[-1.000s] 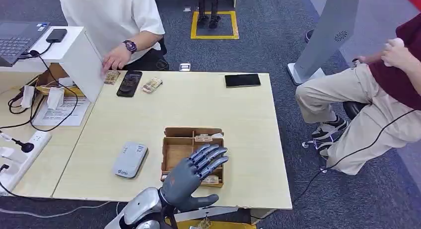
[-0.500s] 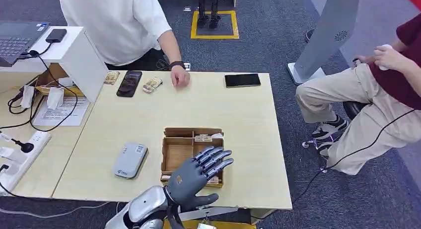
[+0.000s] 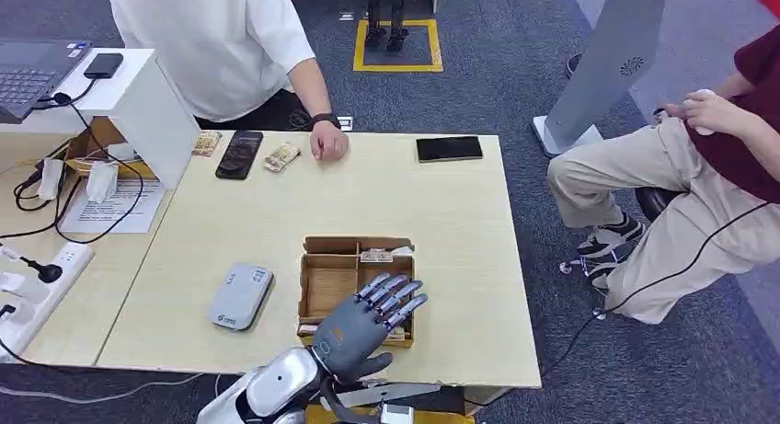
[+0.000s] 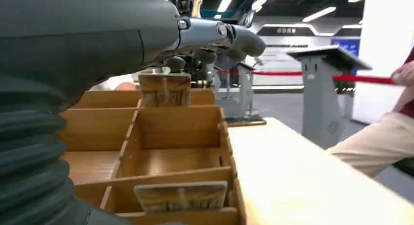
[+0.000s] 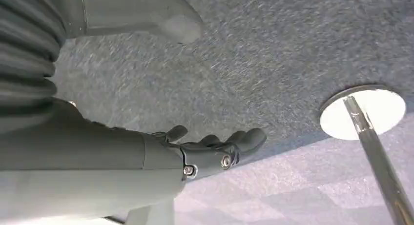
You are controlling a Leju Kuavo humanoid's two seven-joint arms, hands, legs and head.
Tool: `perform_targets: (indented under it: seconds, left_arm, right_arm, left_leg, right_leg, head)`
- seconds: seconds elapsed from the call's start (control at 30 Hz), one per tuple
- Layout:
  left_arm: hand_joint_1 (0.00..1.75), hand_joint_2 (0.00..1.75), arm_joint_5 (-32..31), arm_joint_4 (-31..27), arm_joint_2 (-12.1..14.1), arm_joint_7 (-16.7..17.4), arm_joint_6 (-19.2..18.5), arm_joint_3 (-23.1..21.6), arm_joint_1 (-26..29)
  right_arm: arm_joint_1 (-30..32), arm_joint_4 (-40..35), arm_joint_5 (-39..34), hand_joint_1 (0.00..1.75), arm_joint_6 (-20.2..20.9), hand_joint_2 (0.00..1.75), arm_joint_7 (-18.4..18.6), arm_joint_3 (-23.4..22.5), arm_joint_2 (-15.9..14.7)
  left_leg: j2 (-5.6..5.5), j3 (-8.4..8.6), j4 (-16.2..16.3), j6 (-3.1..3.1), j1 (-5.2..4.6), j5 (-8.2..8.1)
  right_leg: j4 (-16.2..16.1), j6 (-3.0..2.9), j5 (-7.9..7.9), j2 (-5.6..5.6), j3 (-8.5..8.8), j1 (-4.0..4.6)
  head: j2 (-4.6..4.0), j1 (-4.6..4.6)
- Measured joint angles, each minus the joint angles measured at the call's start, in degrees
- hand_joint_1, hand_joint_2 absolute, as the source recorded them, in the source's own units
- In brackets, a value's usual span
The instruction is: Pass the card to the sensor for recognition and then transmit it.
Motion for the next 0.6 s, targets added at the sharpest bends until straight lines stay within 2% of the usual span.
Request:
perform_targets:
  seconds: [0.13,0.27,0.6]
  left_arm:
    - [0.00,1.75,-1.77,1.57,-0.35,1.37,0.00,-0.07,-0.01]
    - [0.00,1.75,-2.21,2.53,-0.70,1.66,0.00,-0.07,-0.03]
    - [0.00,1.75,-2.51,3.61,-1.01,1.86,-0.09,-0.07,-0.03]
  right_arm:
    - [2.71,-3.34,-0.22,0.00,0.00,1.75,3.03,4.52,0.24]
    - [4.16,-5.33,-0.44,0.00,0.00,1.75,3.45,7.14,0.41]
    - [5.34,-7.28,-0.28,0.00,0.00,1.75,4.50,9.20,0.70]
  left_leg:
    - [0.00,-0.01,-0.01,0.01,0.00,-0.01]
    - [0.01,-0.01,-0.01,0.01,0.00,-0.01]
    - [0.00,0.00,-0.01,0.00,0.00,0.00]
  right_leg:
    - [0.00,-0.03,-0.03,0.00,-0.01,0.00]
    - [0.00,-0.03,-0.03,0.00,0.01,0.00]
    - [0.00,-0.03,-0.03,-0.01,0.02,0.00]
  head:
    - [0.00,0.00]
    - [0.00,0.02]
    - [0.00,0.02]
